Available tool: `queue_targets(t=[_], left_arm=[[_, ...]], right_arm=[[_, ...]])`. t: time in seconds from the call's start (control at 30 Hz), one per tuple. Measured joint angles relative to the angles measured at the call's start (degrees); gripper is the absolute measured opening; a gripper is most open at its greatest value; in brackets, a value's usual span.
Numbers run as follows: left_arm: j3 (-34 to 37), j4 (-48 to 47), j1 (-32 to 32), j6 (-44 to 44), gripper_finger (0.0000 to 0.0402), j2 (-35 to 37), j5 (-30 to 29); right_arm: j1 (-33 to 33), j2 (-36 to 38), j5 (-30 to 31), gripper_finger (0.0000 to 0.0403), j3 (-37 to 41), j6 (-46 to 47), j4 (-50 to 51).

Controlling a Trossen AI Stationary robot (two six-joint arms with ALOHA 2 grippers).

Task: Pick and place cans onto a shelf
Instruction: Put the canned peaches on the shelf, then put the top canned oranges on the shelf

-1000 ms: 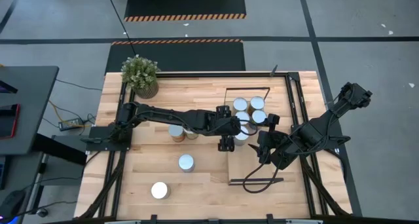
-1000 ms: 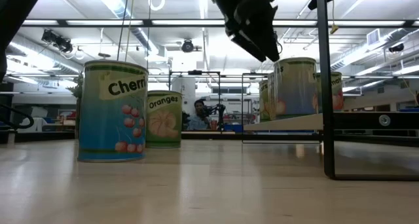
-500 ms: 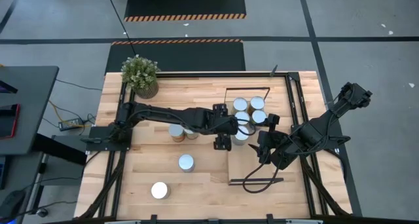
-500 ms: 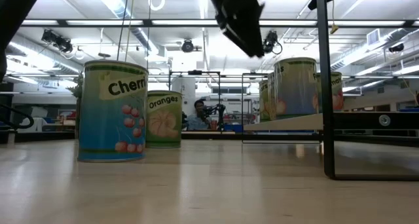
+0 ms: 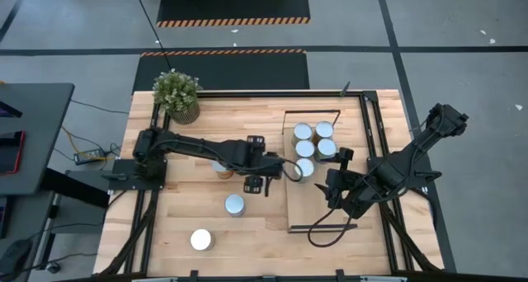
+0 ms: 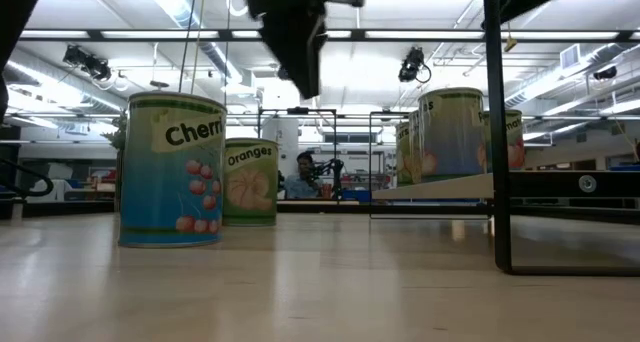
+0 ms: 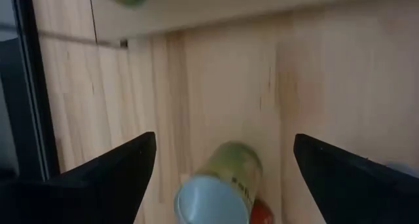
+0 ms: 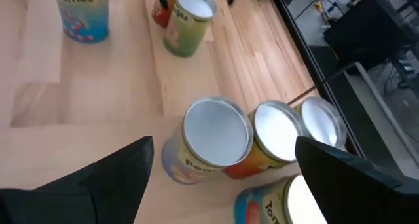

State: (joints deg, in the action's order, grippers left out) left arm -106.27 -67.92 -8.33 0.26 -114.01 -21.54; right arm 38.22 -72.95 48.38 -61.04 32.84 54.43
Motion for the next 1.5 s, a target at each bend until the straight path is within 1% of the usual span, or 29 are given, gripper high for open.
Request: queue_targets(t=[0.07, 0.23, 0.37, 0.47, 0.6, 0.77, 1.0, 1.13, 1.23, 1.37, 1.5], left_arm=[[3.94, 1.37, -0.24, -0.81, 0.0358, 2.24, -0.86], [12.59, 5.66, -0.34, -2.34, 0.0340, 9.45, -1.53], [19.27, 10.17, -0.21, -3.54, 0.0332, 16.08, -1.22], [23.80, 12.16, -0.21, -4.60, 0.0330, 20.20, -1.12], [29.06, 14.30, 0.06, -6.23, 0.0329, 24.28, -0.80], [34.10, 15.05, 0.81, -8.53, 0.0329, 28.10, -0.68], [40.81, 16.34, 3.18, -12.06, 0.0329, 31.84, 1.13], [44.19, 21.42, 4.87, -13.85, 0.0330, 32.26, 4.73], [45.25, 24.36, 6.01, -13.27, 0.0330, 31.86, 7.35], [45.32, 24.80, 7.17, -11.84, 0.0330, 31.47, 8.10], [45.28, 26.12, 8.31, -11.17, 0.0335, 30.87, 11.80]], right_arm=[[-0.30, -0.09, 0.06, 0.0379, 1.84, -0.43, -1.70], [-2.94, -1.33, -0.20, 0.0379, 4.32, -5.99, -7.76], [-5.83, -3.28, -2.63, 0.0379, 4.33, -10.31, -10.26], [-7.98, -4.92, -4.46, 0.0379, 4.31, -12.20, -10.72], [-9.57, -6.68, -4.56, 0.0379, 4.31, -14.73, -10.68], [-11.08, -7.48, -4.55, 0.0379, 4.31, -15.04, -9.84], [-13.06, -7.48, -4.73, 0.0379, 4.28, -15.18, -9.41], [-12.24, -7.30, -5.57, 0.0379, 2.98, -15.47, -9.52], [-10.96, -7.19, -5.55, 0.0379, 1.00, -15.49, -9.25], [-9.49, -7.15, -5.55, 0.0379, -0.82, -15.99, -9.37], [-8.62, -7.15, -5.53, 0.0379, -1.40, -15.94, -9.32]])
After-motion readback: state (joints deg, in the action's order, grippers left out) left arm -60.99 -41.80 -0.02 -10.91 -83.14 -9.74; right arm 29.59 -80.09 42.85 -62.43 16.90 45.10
